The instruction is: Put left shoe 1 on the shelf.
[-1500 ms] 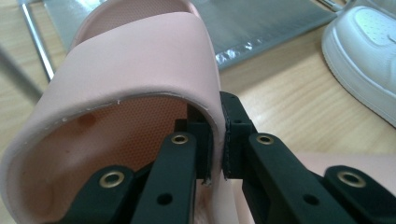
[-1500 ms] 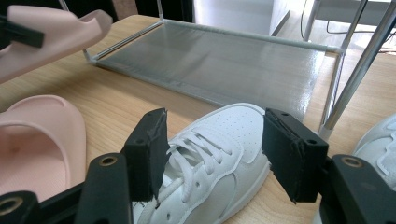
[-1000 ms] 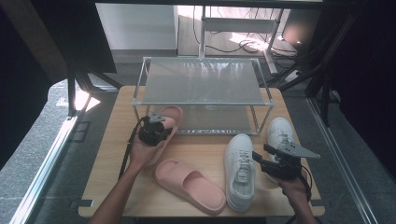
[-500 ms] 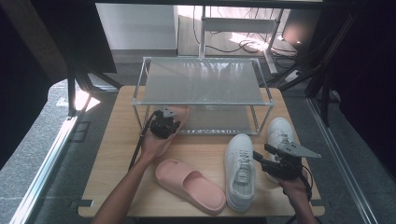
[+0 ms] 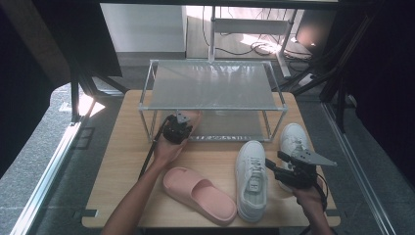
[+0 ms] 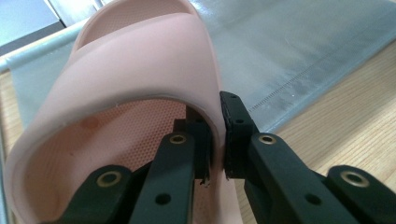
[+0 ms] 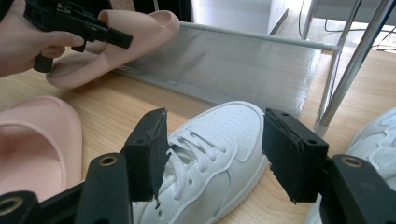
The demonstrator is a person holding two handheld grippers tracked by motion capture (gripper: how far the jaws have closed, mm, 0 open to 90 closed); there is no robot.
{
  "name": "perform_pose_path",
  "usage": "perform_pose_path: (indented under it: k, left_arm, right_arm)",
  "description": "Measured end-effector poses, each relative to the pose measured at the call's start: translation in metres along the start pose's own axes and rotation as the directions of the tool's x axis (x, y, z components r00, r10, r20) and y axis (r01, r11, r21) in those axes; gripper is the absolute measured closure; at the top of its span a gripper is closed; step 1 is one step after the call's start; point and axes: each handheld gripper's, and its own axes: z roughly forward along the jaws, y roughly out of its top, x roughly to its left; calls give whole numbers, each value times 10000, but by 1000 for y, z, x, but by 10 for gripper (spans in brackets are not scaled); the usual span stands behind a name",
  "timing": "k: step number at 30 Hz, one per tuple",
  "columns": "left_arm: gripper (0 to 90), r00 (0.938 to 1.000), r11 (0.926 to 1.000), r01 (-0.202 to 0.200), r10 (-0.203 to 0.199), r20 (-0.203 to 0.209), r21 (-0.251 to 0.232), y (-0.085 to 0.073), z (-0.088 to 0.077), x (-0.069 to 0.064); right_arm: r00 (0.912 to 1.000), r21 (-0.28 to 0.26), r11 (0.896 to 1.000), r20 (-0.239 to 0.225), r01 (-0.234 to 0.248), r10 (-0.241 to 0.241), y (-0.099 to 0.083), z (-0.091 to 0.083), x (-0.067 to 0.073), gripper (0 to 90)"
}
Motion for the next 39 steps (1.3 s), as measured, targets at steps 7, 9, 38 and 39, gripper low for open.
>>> perform_pose_path:
  k: [7,9,38,39]
  left_arm:
    - [763,9999,9990,-150,153,-50,410,-5,9,-1]
    - [705,9999,9999,-99,100,-88,142,-3,7,-2]
    - [898,9943,9994,-93,55,1069,344,-52,-75,-10]
    - [900,9936,9994,-88,49,1131,338,-56,-79,-10]
  right_arm:
    - [10000,-22,10000,15,-17,17,0,-1,0,416]
    - [10000,-30,10000,23,-19,19,0,-2,0,415]
    - [10000,23,10000,58,-10,10,-1,-3,1,415]
    - [10000,9,10000,68,-8,8,-1,-3,0,415]
